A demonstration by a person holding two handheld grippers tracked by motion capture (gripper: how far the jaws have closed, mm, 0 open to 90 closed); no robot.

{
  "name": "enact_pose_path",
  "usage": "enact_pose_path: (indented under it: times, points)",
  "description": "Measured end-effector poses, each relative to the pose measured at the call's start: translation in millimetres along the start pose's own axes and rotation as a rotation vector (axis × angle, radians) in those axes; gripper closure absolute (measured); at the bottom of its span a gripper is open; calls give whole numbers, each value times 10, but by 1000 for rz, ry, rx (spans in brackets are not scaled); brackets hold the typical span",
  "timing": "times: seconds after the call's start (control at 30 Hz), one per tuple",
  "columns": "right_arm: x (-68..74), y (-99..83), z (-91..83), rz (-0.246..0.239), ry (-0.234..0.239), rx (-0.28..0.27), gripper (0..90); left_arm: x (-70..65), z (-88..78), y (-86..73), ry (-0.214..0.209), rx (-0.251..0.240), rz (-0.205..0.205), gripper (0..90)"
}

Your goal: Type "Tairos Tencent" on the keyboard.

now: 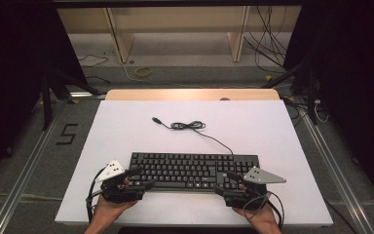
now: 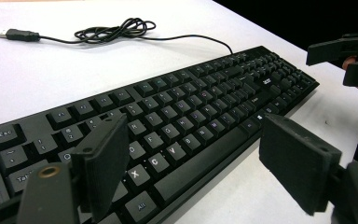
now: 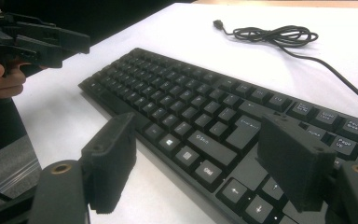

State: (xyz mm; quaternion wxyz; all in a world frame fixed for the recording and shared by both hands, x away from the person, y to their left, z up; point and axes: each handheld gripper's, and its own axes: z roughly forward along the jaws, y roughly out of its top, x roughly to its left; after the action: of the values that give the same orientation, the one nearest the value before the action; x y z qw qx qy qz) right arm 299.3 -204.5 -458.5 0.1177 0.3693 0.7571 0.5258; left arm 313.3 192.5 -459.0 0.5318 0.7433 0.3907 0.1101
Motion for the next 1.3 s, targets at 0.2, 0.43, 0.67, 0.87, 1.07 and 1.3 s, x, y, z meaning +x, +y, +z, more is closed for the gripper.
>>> enact_pose_path:
  times: [0.2, 0.43, 0.67, 0.87, 1.07, 1.3]
  points:
    - [5, 4, 11, -1, 2, 0, 291, 1, -1, 0, 1, -3, -6, 238]
    - [25, 45, 70, 0, 10, 1, 291, 14, -3, 0, 9, -3, -12, 237]
    - [71, 177, 203, -18, 25, 12, 292, 52, -23, 6, 26, -8, -28, 238]
    - [102, 262, 378, -33, 40, 38, 304, 156, -71, 7, 70, -17, -55, 240]
    - [167, 358, 569, -49, 63, 60, 350, 224, -99, 2, 107, -10, -80, 274]
    - [259, 471, 809, -60, 87, 94, 423, 304, -119, -16, 168, 29, -106, 387]
